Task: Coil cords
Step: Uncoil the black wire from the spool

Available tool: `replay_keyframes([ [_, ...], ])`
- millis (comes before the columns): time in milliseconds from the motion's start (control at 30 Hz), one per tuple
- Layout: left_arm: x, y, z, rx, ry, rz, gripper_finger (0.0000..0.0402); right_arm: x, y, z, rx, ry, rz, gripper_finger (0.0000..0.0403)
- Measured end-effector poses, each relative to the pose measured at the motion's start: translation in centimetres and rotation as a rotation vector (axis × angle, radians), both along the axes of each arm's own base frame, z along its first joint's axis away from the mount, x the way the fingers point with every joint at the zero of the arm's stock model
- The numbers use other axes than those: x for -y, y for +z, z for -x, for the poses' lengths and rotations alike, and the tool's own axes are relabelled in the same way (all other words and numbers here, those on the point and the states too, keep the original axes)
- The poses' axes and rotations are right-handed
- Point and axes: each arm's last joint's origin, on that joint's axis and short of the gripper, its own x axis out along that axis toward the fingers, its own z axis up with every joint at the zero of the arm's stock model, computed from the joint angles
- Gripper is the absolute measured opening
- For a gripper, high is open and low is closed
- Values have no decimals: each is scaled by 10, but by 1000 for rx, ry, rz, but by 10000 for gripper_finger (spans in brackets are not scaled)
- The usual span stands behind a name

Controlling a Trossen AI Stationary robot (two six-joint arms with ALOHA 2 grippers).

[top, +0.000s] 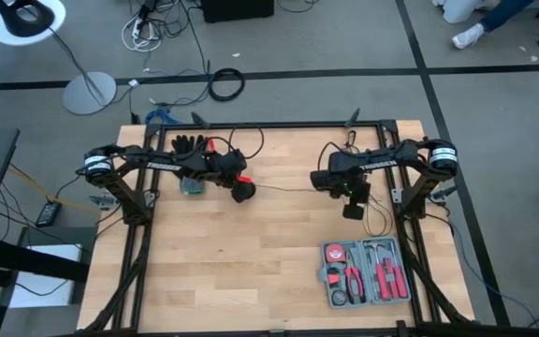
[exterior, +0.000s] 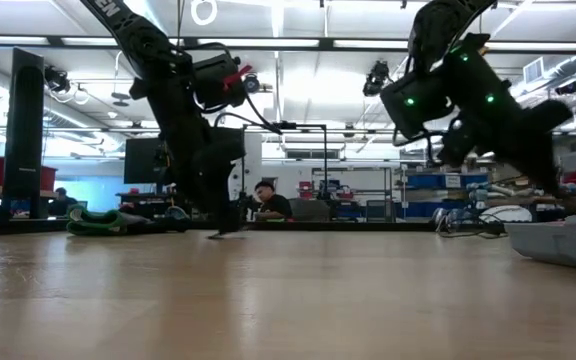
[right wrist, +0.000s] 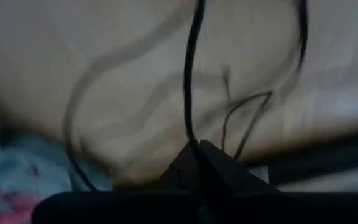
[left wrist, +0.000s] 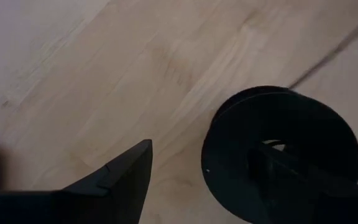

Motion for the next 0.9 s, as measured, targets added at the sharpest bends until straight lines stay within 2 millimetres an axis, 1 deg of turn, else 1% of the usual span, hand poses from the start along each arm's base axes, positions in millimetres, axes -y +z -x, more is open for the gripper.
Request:
replay_keyframes([
  [100,0,-1,1,-9,4,-3,264,2,-5,-8,99,27,26,12],
  [233,0,-1,1,-8,4,-4,264,5,-9,-24,292,77,41,35],
  [333,0,-1,1,-7,2,-2,264,8,-11,-40,464,130,63,56],
  [433,0,-1,0,-5,2,-2,264,16,-9,-63,710,164,121,78],
  [567,0,-1,0,-1,0,-2,264,25,1,-97,1057,237,224,102],
  [667,0,0,-1,10,-1,-3,264,29,7,-119,1272,298,301,116],
  [767,-1,0,-1,15,-6,-3,264,32,1,-134,1382,335,328,123],
  [833,-1,0,-1,15,-6,-3,264,34,-12,-143,1411,358,335,124],
  [900,-1,0,-2,17,-8,-4,264,35,-30,-149,1405,376,335,124],
])
